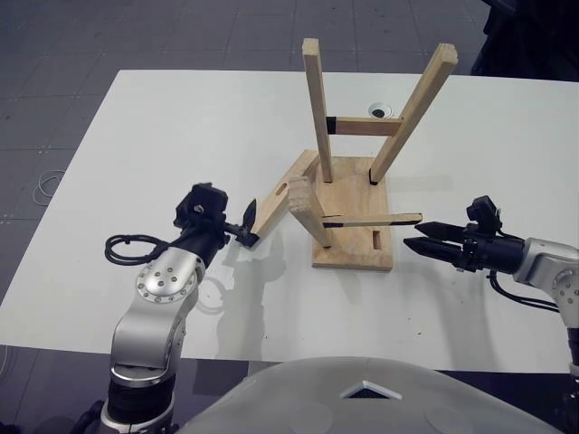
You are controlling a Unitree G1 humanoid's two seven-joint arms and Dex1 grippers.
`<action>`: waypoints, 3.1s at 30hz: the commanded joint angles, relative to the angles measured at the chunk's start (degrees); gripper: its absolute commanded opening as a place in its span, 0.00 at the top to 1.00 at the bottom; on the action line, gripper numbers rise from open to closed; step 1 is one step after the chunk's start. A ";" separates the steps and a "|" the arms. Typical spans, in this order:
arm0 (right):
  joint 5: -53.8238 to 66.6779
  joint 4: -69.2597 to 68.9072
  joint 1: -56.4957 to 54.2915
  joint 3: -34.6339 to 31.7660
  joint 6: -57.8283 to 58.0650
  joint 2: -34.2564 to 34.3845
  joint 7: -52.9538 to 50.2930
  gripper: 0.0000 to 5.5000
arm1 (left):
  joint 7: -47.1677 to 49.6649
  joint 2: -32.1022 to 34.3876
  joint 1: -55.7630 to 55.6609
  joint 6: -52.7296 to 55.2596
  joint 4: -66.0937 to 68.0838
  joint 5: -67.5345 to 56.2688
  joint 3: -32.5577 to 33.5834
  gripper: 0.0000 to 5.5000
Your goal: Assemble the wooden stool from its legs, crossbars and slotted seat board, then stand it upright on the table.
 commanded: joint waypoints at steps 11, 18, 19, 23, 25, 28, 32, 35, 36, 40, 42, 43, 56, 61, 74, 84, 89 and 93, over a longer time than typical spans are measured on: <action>-1.38 0.38 -1.17 0.05 -0.21 0.63 -0.97 0.32 | -15.41 2.40 12.26 -24.69 16.95 -3.29 2.67 0.21; -1.55 0.43 -1.25 0.22 -0.25 0.37 -0.57 0.32 | -21.14 2.74 9.77 -34.60 29.91 -3.05 1.34 0.21; -1.59 0.40 -1.16 0.18 -0.26 0.32 -0.46 0.32 | -21.20 2.68 9.31 -35.53 31.53 -2.68 1.30 0.21; -1.74 0.23 -1.26 0.32 -0.13 0.31 -0.34 0.32 | -22.03 1.23 6.36 -39.34 40.44 -2.04 0.03 0.21; -1.95 0.50 -1.58 0.59 -0.21 0.26 -0.08 0.32 | -23.23 0.06 5.22 -40.95 43.02 -3.38 -0.27 0.21; -2.28 0.90 -2.06 0.68 -0.12 -0.03 0.30 0.32 | -26.08 -0.90 4.45 -40.87 43.95 -6.65 -0.60 0.25; -2.60 1.36 -2.55 0.76 -0.10 0.01 0.33 0.32 | -28.50 -0.03 5.76 -40.09 43.71 -7.97 -1.76 0.36; -2.60 1.47 -2.62 0.68 -0.13 0.19 0.22 0.32 | -29.19 1.47 6.98 -40.87 45.09 -6.32 -2.67 0.43; -2.56 1.43 -2.58 0.66 -0.12 0.20 0.23 0.32 | -29.00 1.66 7.12 -40.93 45.17 -6.20 -2.59 0.47; -2.49 1.41 -2.59 0.53 0.02 0.14 0.16 0.32 | -27.02 1.87 6.60 -42.22 46.23 -5.29 -1.58 0.56; -2.43 1.26 -2.47 0.46 0.11 0.10 0.11 0.32 | -25.73 1.51 6.51 -43.10 46.18 -4.63 -1.27 0.61; -2.40 1.18 -2.40 0.45 0.15 0.09 0.11 0.32 | -25.15 1.24 6.50 -43.68 46.05 -4.62 -0.93 0.62; -2.87 3.69 -3.45 -0.87 -0.58 0.04 -0.68 0.32 | -14.66 1.10 1.64 -43.58 39.44 -8.29 10.19 0.63; -4.43 9.34 -7.24 -2.94 -2.37 -1.04 -0.83 0.32 | -15.55 2.70 -7.67 -36.52 29.74 -17.94 13.51 0.63; 19.74 11.67 -36.64 -20.03 13.73 6.10 -15.40 0.32 | -12.09 11.74 -29.78 -13.89 12.78 -51.64 20.09 0.63; 35.73 3.37 -42.93 -16.13 17.68 16.44 -30.17 0.32 | -9.81 11.35 -30.02 -7.76 9.37 -67.51 15.89 0.63; 39.98 3.12 -42.81 -13.48 16.66 20.43 -33.18 0.32 | -10.13 7.87 -30.05 -7.85 10.53 -70.87 12.66 0.63; 43.56 3.47 -43.11 -11.46 16.80 21.55 -33.26 0.32 | -12.13 6.99 -29.14 -6.49 11.37 -76.28 11.56 0.63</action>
